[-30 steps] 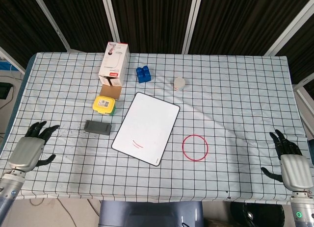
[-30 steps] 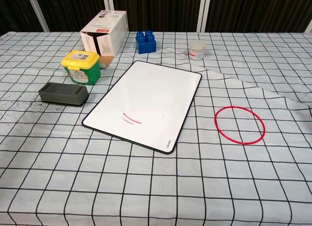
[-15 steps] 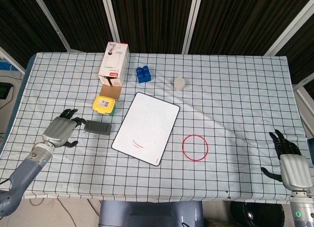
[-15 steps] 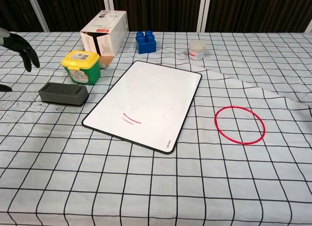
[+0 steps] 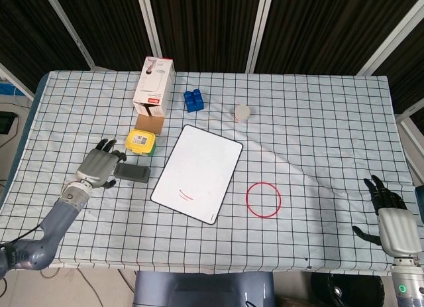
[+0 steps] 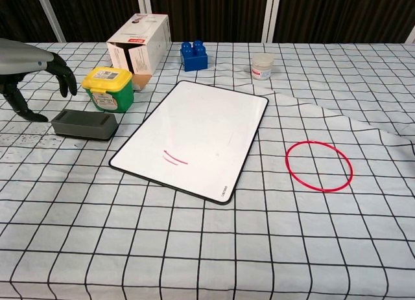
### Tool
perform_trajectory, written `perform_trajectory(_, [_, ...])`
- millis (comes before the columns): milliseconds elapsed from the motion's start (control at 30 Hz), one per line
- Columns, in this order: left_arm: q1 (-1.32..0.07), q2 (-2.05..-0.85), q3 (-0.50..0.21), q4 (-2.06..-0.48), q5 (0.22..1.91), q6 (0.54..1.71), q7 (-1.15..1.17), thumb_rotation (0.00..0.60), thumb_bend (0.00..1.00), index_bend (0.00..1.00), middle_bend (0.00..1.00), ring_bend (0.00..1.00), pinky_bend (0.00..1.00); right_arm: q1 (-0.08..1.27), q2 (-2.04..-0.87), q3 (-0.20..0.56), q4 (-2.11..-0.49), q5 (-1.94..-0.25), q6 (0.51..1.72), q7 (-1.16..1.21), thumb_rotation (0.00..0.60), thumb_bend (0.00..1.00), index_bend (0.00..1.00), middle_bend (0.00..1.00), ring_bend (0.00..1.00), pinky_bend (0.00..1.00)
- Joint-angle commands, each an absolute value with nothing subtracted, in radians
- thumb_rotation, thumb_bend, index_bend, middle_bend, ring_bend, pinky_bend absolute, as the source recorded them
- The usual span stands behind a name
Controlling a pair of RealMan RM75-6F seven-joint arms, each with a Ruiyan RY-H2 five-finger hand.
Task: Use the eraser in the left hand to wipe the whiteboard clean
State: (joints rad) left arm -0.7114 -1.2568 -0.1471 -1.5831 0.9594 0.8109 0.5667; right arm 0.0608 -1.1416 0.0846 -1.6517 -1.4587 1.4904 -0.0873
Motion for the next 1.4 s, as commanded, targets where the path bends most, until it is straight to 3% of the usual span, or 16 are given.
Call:
perform_trajectory(33, [-0.727,-1.287,-0.139,-1.540,0.970,0.811,0.557,0.600,0.20,0.27,0.29,0.01,0.07,0.062,-1.142,0.085,-1.652,-1.457,1.489,-0.089,0.600,0.04,0.00,0.03,0.17,0.20])
perform_trajectory(833, [-0.798,-1.384,-0.094,-1.429,0.946,0.784,0.577,0.600,0.20,0.28,0.29,0.01,0.07,0.064,-1.139,0.085,-1.654,-1.449,1.480,-0.093,0.600,0.04,0.00,0.03,0.17,0.20])
perform_trajectory(1400, [-0.815,-1.406,-0.066,-1.403,0.931,0.783,0.578,0.600,0.21,0.34,0.37,0.01,0.07,0.065,-1.136,0.086,-1.657,-1.444,1.476,-0.092,0.600,0.04,0.00,0.03,0.17,0.20])
